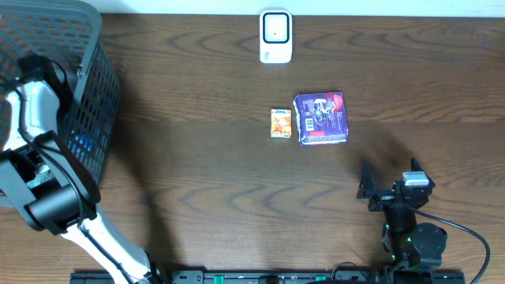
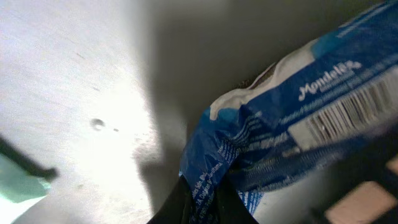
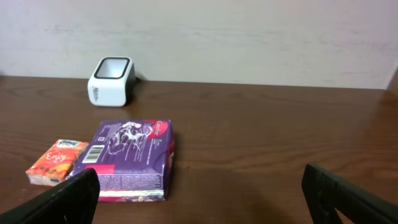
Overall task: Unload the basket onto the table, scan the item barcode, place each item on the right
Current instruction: 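Grasp the blue wrapped snack and lift it from the basket, then carry the blue snack to the scanner and drop it beside the Kleenex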
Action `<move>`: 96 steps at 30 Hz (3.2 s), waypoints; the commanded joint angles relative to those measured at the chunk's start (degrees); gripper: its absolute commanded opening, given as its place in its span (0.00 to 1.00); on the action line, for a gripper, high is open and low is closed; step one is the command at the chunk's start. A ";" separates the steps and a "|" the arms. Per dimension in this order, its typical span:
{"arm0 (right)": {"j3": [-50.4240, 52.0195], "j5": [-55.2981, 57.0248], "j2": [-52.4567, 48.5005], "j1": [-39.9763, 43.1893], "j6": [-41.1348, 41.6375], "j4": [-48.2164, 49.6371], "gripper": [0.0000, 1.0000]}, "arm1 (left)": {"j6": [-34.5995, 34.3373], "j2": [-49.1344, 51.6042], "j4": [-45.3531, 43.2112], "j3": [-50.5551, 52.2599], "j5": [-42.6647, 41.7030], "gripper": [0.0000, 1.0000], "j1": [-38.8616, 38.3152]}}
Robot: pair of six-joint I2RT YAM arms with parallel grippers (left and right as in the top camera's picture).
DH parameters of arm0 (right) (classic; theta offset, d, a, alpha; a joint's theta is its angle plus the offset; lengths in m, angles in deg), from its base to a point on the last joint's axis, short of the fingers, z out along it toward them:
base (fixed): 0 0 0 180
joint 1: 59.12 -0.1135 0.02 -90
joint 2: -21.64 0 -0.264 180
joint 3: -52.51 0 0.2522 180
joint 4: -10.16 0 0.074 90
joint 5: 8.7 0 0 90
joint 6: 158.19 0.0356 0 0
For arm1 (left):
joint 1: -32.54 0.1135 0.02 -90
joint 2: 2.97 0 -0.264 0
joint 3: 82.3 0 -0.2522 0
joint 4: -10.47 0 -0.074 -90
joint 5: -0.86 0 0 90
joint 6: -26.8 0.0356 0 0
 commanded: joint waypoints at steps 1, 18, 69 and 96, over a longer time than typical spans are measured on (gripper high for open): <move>0.11 -0.35 0.31 0.28 -0.85 -0.20 0.99 | -4.31 -9.97 -0.17 -5.46 0.26 0.07 0.55; 0.11 -0.37 0.31 0.28 -0.85 -0.20 0.99 | -15.69 -45.09 -7.89 -6.91 -3.87 0.07 0.42; 0.11 -0.35 0.31 0.28 -0.85 -0.20 0.99 | -31.28 3.30 -5.01 -4.90 -0.79 0.08 -53.24; 0.11 -0.35 0.31 0.28 -0.85 -0.20 0.99 | -20.41 -5.18 7.65 -18.71 -10.45 0.41 -46.95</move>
